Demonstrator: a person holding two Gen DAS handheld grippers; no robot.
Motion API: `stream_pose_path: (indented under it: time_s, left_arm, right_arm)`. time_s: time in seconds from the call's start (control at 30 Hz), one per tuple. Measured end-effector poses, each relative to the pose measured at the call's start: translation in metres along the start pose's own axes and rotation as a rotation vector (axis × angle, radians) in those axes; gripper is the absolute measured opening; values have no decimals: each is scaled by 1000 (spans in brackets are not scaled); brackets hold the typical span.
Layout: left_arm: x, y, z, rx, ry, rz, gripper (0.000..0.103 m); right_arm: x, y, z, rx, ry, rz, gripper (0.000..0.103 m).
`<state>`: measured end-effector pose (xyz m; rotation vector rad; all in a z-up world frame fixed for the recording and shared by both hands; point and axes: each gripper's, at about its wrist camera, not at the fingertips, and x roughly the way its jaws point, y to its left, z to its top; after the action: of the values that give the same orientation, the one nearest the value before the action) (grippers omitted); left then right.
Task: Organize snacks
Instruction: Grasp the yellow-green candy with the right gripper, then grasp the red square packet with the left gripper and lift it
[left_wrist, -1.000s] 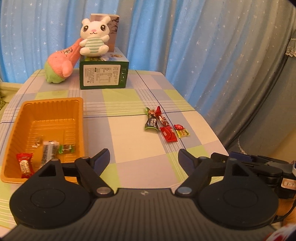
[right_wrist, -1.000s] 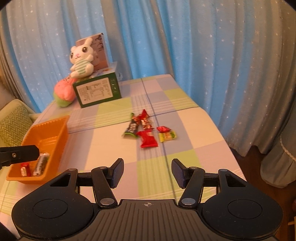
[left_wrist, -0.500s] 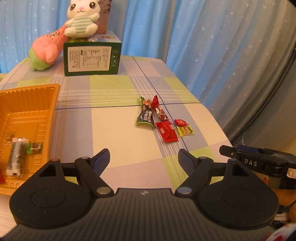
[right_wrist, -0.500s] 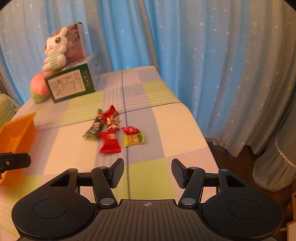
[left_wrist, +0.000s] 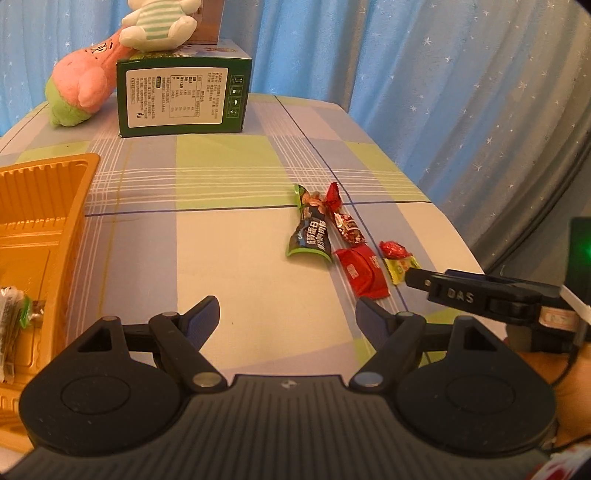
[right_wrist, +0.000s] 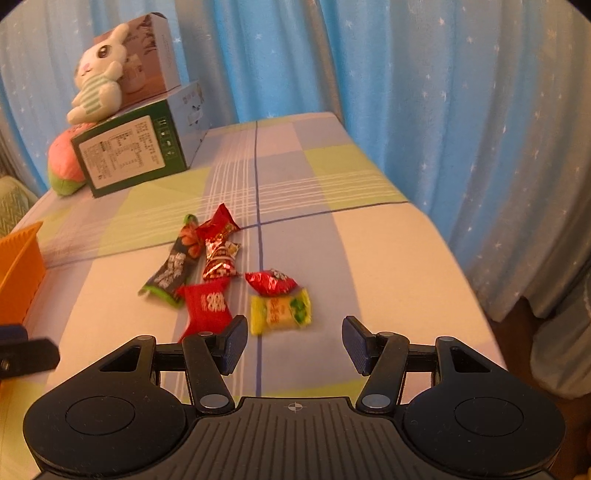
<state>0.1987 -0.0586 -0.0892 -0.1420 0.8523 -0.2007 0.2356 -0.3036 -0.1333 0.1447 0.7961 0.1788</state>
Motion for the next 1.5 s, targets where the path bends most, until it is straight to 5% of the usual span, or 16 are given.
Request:
stream_pose_path:
  time_s: [0.33,0.5,0.53,0.57,0.97,1.27,1.5]
  left_arm:
    - [20,10,-3,-32,20,-11,79]
    - [24,10,-5,-41,24,-20,79]
    - [24,10,-5,-42,23,-23,79]
    - [25,9,-5,-41,23,-25,79]
    - [45,-20,3,-37,-6,-100,74]
    - [78,-47,9,-28,-7,-160,51]
    - [100,-62,10,-2,0,-103,43]
  right_arm:
    - [30,17,4,-81,-4,-30,56]
    - [32,24,0,-150,-9,-46,40]
    - [32,23,0,-146,-9,-51,26]
    - [31,22,1,-142,-10,-51,24]
    - [-2,5,8,-32,-56,-46,24]
    - [-3,-21,11,50,-50,-91,24]
    - [-2,-31,12,85,-48,-96,24]
